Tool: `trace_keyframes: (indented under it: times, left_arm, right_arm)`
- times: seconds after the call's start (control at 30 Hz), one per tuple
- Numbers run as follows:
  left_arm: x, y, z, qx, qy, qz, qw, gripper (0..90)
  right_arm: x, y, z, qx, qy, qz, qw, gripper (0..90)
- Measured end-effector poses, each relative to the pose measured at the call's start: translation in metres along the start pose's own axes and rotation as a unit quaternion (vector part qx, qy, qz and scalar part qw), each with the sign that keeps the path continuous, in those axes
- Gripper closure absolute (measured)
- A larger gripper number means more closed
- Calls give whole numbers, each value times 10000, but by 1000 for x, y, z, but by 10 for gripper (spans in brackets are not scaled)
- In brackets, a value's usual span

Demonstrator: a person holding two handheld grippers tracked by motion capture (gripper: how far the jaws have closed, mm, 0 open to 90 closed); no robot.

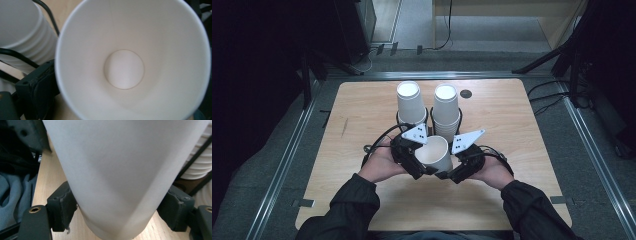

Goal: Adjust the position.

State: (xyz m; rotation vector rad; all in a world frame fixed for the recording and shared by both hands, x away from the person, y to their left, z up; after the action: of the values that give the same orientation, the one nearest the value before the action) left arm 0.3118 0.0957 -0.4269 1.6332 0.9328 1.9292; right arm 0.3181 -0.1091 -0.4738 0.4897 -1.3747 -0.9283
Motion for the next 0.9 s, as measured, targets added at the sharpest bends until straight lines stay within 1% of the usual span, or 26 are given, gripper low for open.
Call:
trace_keyframes:
  times: [0.1,0.2,0.27,0.33,0.4,0.47,0.53,0.63,0.67,0.7,0.73,0.8,0.87,0.9]
  left_arm:
    - [3,-3,3,191,-71,-185,9996,0]
    - [4,-6,4,302,-20,-236,9993,0]
    - [3,-8,5,466,-2,-255,9986,0]
    - [3,-11,7,712,-141,-322,9968,0]
    - [3,-13,9,873,-199,-438,9950,2]
    - [4,-14,11,963,-209,-485,9940,2]
    - [5,-15,11,1038,-236,-543,9928,3]
    - [8,-16,11,1067,-231,-627,9920,3]
    - [9,-17,10,1049,-135,-652,9922,25]
    - [11,-17,9,999,-87,-699,9925,120]
    - [11,-18,9,1006,-124,-742,9921,148]
    - [12,-19,8,1032,-136,-729,9919,147]
    - [13,-20,8,1009,-168,-811,9914,139]
    - [13,-20,8,1032,-214,-850,9908,136]
  right_arm:
    - [4,0,-2,-21,-55,-61,10000,235]
    - [7,0,-4,-52,-93,-100,9999,235]
    - [9,0,-4,-77,-87,-155,9998,235]
    - [11,0,-5,-96,-103,-174,9998,235]
    - [13,-1,-6,-99,-126,-195,9997,235]
    - [15,-1,-6,-137,-150,-202,9996,235]
    - [17,-2,-7,-138,-173,-226,9995,235]
    - [20,-2,-10,-167,-196,-262,9993,235]
    - [20,-2,-11,-176,-220,-278,9992,235]
    - [21,-3,-11,-175,-217,-294,9992,235]
    - [22,-3,-12,-225,-211,-296,9991,234]
    - [22,-5,-13,-247,-220,-301,9990,234]
    - [22,-5,-13,-246,-248,-300,9989,234]
    - [22,-6,-13,-266,-234,-314,9989,234]
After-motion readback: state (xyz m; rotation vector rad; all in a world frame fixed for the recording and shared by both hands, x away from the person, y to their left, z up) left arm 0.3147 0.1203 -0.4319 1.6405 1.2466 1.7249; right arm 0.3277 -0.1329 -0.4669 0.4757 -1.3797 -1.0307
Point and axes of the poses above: each handheld gripper's, and its own axes: x roughly backward along the jaws, y roughly out of its top, z roughly to its left, the point moved 1 cm from there along -x, roughly forward along the jaws, and after that the axes turned 6 degrees about -x, right-handed, at the moved point
